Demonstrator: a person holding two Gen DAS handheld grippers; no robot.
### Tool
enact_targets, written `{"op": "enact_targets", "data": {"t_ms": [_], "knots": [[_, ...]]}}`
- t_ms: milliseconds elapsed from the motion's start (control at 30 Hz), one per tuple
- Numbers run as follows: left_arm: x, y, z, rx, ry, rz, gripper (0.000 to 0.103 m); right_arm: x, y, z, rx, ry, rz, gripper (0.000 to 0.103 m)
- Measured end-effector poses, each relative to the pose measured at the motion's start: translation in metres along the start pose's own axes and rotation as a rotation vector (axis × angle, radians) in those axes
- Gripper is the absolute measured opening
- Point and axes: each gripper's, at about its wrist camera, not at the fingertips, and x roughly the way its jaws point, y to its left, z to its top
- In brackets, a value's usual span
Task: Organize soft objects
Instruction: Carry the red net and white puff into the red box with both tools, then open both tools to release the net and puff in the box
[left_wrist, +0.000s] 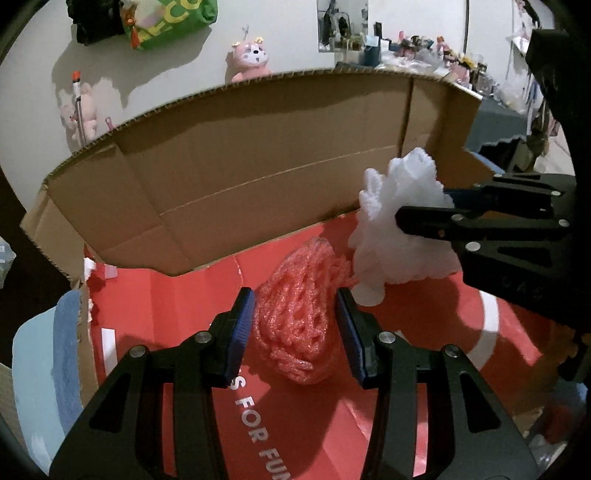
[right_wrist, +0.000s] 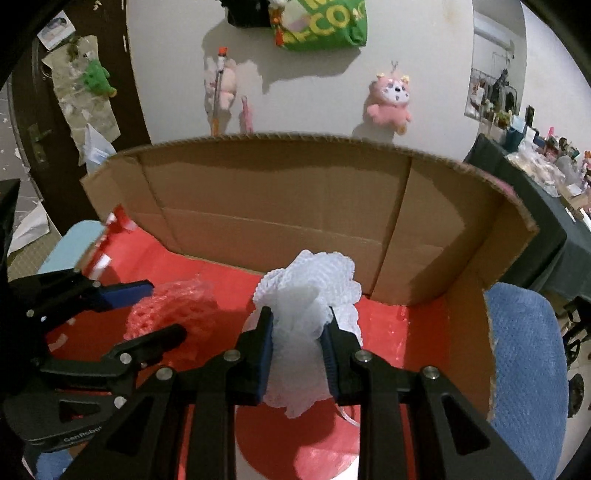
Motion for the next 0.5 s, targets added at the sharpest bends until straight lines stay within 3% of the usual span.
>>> {"op": "enact_targets", "data": {"t_ms": [500], "knots": [[0.0069, 0.0049, 0.0029, -0.020, 0.044, -0.009, 0.053, 0.0078, -0.0103, 0.0019, 0.029, 0.070, 0.030, 0.050]]}}
